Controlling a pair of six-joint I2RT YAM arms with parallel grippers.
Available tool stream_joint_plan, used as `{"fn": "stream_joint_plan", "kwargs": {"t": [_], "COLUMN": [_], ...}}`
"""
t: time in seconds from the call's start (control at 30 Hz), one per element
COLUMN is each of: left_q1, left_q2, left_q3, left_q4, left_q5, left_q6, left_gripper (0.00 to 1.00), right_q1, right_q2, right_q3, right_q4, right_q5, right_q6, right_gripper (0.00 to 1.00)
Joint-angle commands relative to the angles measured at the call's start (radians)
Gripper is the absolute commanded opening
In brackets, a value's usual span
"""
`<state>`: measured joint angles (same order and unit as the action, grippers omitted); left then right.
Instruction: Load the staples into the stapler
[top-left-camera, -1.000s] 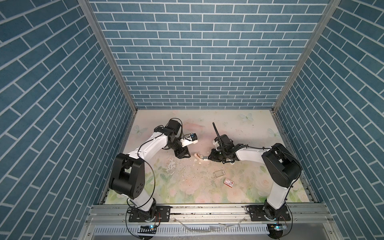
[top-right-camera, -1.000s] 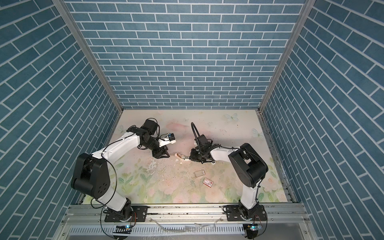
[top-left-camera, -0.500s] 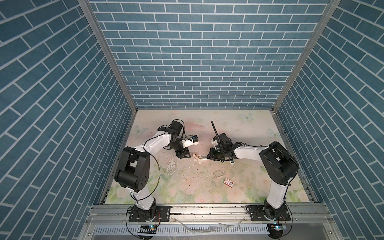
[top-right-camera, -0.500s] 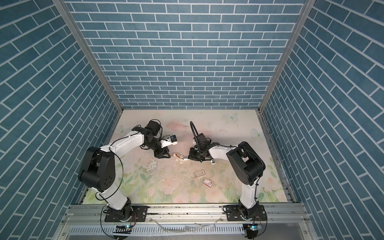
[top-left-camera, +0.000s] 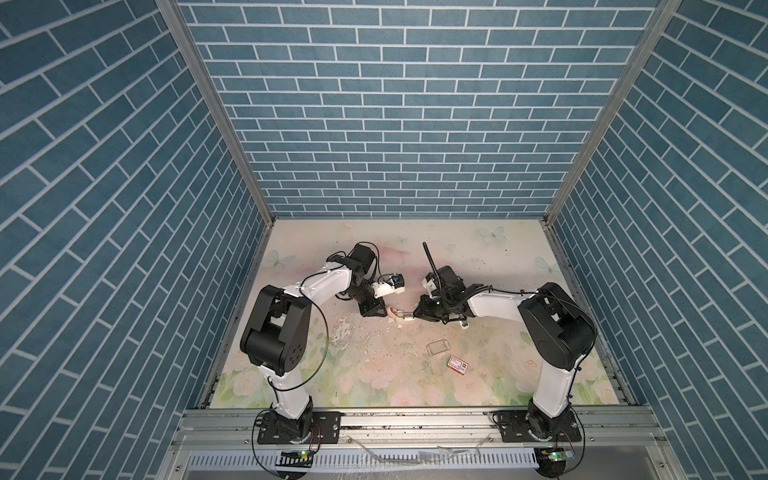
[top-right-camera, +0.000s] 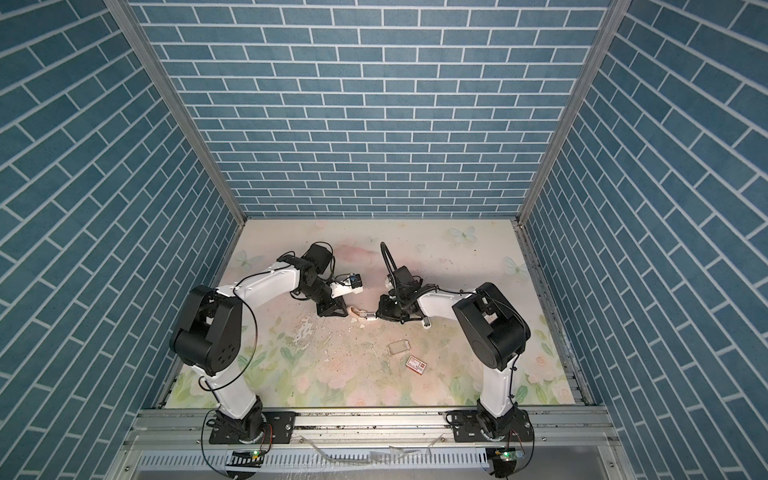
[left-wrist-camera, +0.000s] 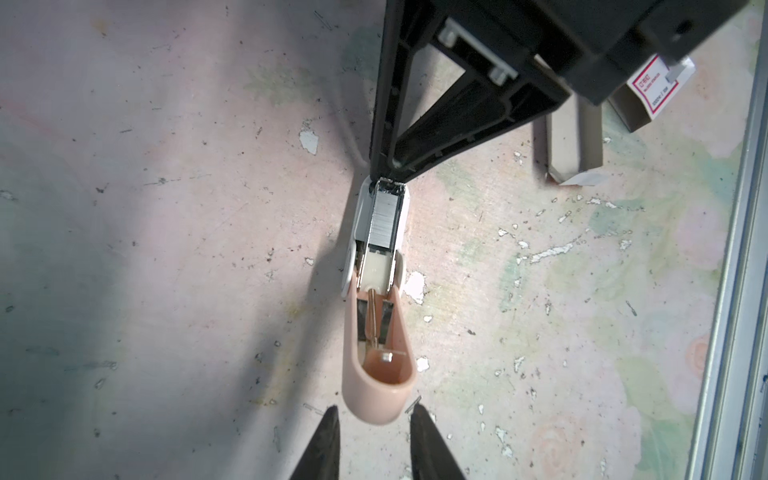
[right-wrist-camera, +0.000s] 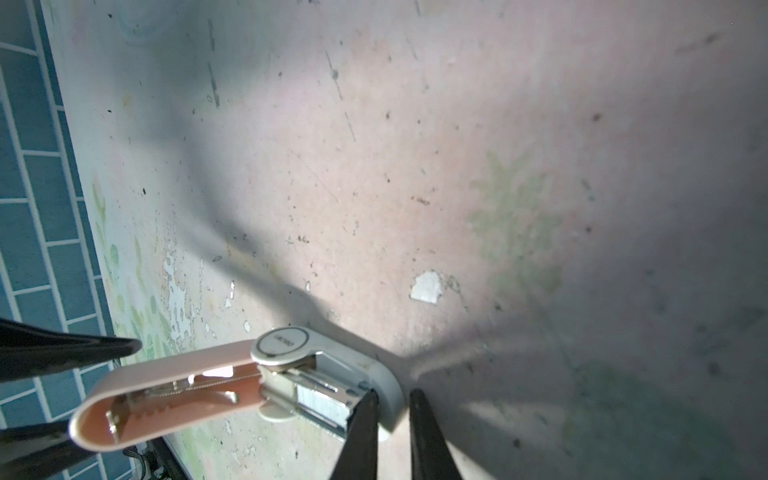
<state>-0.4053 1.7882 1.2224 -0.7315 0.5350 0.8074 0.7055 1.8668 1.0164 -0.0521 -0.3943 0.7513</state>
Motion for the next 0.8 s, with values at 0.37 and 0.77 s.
{"fn": "stream_joint_plan", "kwargs": {"t": [0.37,0.77], "left_q1": [-0.045,-0.078], "left_q2": [0.038,0.068], "left_q3": [0.04,0.073], "left_q4": [0.026,0.037], "left_q5": [0.005,0.003], "left_q6": [-0.05,-0.086], "left_gripper": [0.24,0.21], "right_q1": [-0.003,-0.003], "right_q2": [0.035,0.043], "right_q3": [-0.003,-0.01], "right_q4": [0.005,0.036], "right_q5": [-0.015,-0.02], "right_q6": [-0.019,-0.013], "right_gripper": [0.16,0.16]}}
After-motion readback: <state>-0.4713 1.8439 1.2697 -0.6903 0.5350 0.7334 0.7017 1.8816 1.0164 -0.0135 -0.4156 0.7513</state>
